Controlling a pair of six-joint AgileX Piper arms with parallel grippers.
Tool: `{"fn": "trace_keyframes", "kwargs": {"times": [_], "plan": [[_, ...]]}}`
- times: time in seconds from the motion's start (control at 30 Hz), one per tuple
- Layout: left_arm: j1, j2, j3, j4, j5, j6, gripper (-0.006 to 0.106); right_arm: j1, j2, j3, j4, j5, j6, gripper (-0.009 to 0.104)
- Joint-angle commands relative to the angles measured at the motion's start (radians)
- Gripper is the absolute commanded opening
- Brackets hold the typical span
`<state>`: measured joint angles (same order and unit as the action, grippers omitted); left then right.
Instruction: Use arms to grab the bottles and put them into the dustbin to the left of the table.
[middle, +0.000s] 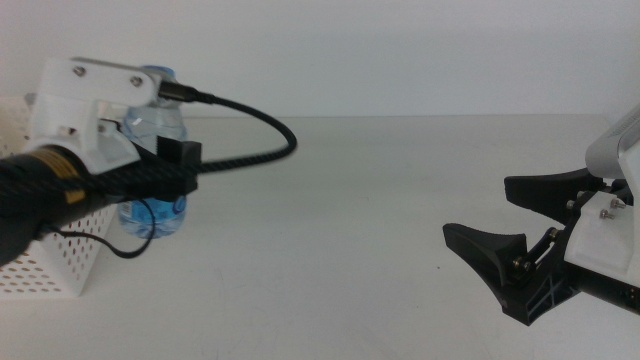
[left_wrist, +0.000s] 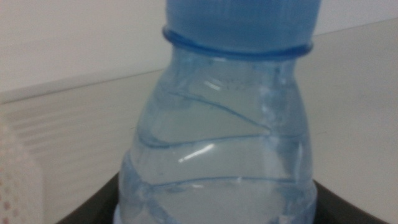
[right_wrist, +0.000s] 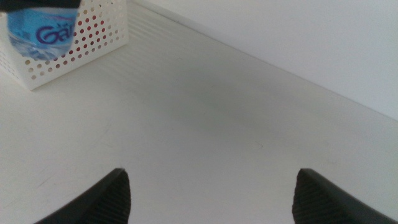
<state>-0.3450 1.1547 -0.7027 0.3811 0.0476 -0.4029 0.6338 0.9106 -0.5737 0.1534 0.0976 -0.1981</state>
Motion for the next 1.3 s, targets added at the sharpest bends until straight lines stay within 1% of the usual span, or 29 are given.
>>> {"fn": "trace_keyframes", "kwargs": {"times": [0.0, 0.13, 0.23, 0.37, 0.43, 0.57, 0.67, 0.73, 0.9, 1.0, 1.27], "plan": [[-0.001, -0.055, -0.065, -0.014, -0.04, -0.016, -0.005, 0.003, -0.011, -0.02, -0.003, -0.076, -0.015, 0.068], [-0.001, -0.074, -0.113, -0.017, 0.096, -0.016, -0.005, 0.003, -0.011, -0.02, -0.003, -0.076, -0.015, 0.068], [0.0, -0.068, -0.183, -0.049, 0.27, 0.0, -0.005, 0.003, -0.011, -0.02, -0.003, -0.076, -0.015, 0.068], [0.002, -0.047, -0.29, -0.107, 0.405, 0.108, -0.005, 0.003, -0.011, -0.02, -0.003, -0.076, -0.015, 0.068], [0.028, -0.031, -0.344, -0.163, 0.46, 0.191, -0.005, 0.003, -0.011, -0.02, -0.003, -0.076, -0.015, 0.068], [0.138, 0.008, -0.434, -0.283, 0.579, 0.349, -0.005, 0.003, -0.011, -0.02, -0.003, -0.076, -0.015, 0.068], [0.259, 0.043, -0.484, -0.381, 0.651, 0.475, -0.005, 0.003, -0.011, -0.02, -0.003, -0.076, -0.015, 0.068], [0.338, 0.068, -0.514, -0.43, 0.696, 0.56, -0.005, 0.003, -0.011, -0.02, -0.003, -0.076, -0.015, 0.068], [0.47, 0.151, -0.625, -0.529, 0.797, 0.676, -0.005, 0.003, -0.011, -0.02, -0.003, -0.076, -0.015, 0.068], [0.527, 0.215, -0.722, -0.548, 0.857, 0.705, -0.005, 0.003, -0.011, -0.02, -0.003, -0.076, -0.015, 0.068], [0.611, 0.439, -0.965, -0.543, 0.995, 0.721, -0.005, 0.003, -0.011, -0.02, -0.003, -0.076, -0.015, 0.068]]}}
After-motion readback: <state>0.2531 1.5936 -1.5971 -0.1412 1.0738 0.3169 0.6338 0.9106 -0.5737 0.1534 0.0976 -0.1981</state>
